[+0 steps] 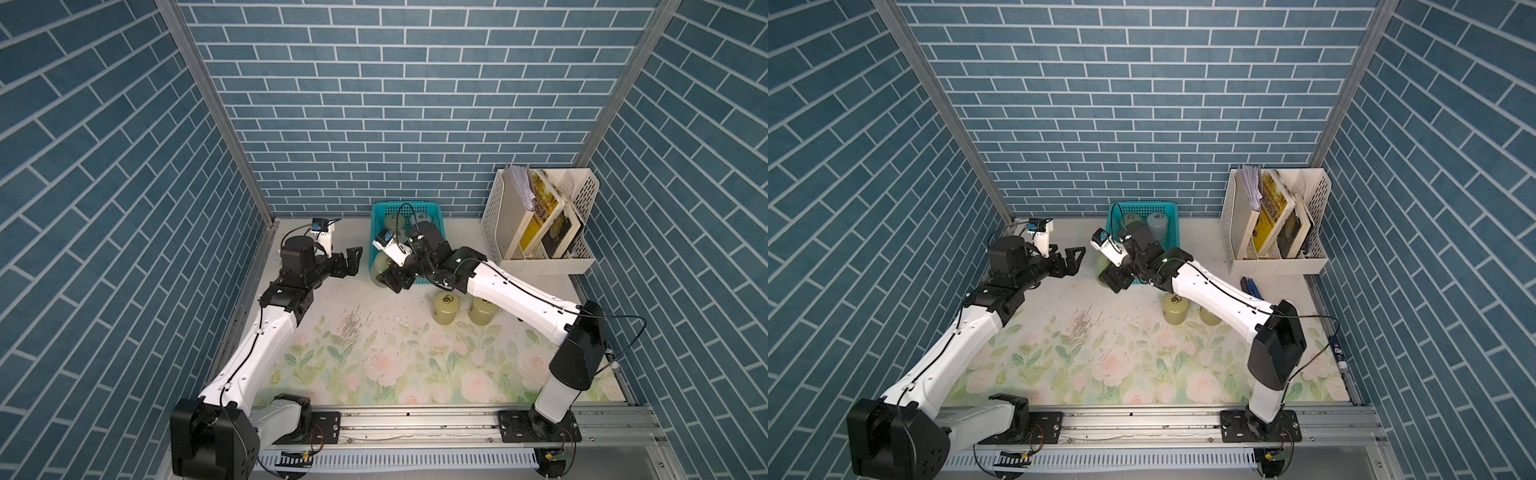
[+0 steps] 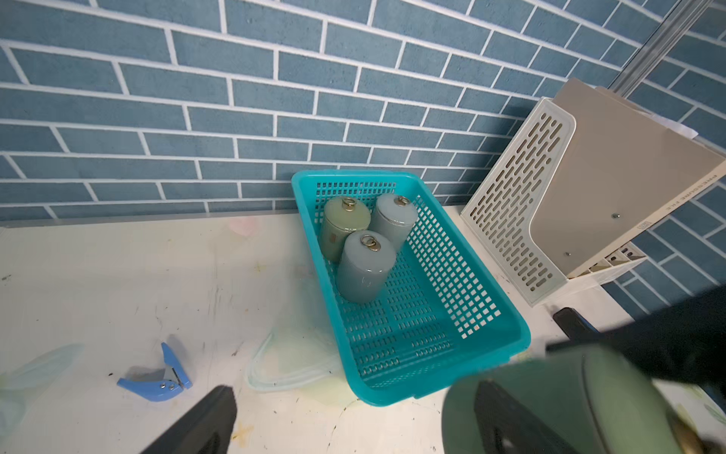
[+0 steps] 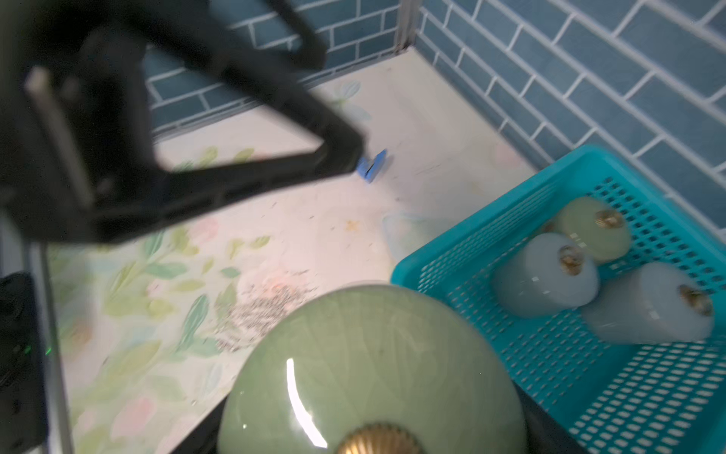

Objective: Take the tea canister out of the basket
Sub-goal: Pick up the tea canister from the basket, then place the tea canister at the center of the board.

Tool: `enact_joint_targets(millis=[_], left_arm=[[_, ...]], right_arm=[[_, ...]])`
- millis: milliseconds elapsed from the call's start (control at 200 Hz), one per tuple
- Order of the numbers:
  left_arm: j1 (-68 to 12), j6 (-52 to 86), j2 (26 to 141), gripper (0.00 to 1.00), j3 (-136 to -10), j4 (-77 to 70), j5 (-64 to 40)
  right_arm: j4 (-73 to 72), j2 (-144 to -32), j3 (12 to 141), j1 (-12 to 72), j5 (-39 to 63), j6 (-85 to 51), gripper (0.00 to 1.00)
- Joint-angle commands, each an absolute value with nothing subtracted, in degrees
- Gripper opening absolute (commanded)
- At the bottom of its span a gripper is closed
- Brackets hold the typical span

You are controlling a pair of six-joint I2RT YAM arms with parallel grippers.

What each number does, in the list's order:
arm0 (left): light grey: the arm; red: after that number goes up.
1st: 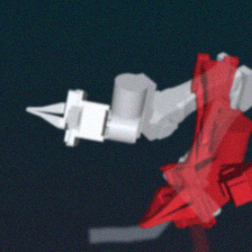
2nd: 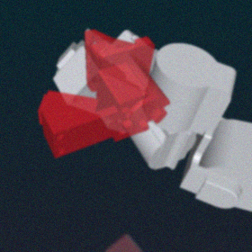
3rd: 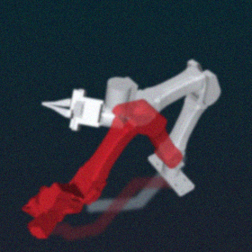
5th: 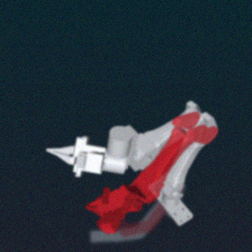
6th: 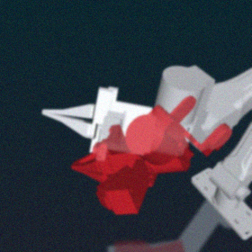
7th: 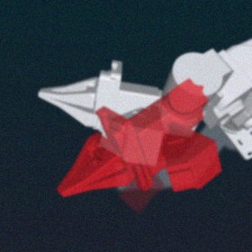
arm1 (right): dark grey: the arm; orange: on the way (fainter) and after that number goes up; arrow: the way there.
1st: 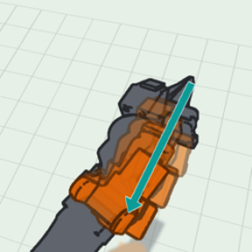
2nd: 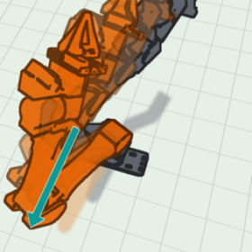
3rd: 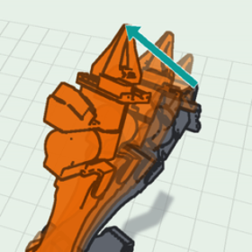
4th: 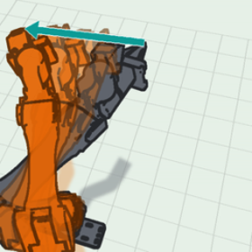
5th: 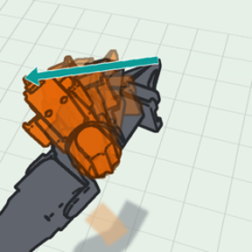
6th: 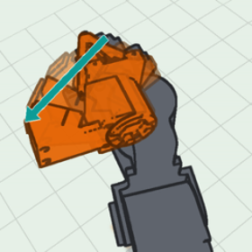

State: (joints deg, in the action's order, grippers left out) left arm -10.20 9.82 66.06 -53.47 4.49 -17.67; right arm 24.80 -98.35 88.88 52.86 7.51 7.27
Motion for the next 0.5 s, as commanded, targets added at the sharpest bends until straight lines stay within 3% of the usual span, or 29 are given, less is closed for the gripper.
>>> enact_joint_targets(millis=[0, 495], left_arm=[[-9.84, 8.91, 64.85, 1.00, -51.68, 6.94, -17.74], [-15.32, 12.90, 70.26, 1.00, -48.69, -0.76, -20.19]], right_arm=[[17.41, -94.29, 82.87, 52.03, 6.43, 4.46, 0.00], [9.21, -95.72, 67.72, 52.32, 0.90, -1.72, 0.00]])
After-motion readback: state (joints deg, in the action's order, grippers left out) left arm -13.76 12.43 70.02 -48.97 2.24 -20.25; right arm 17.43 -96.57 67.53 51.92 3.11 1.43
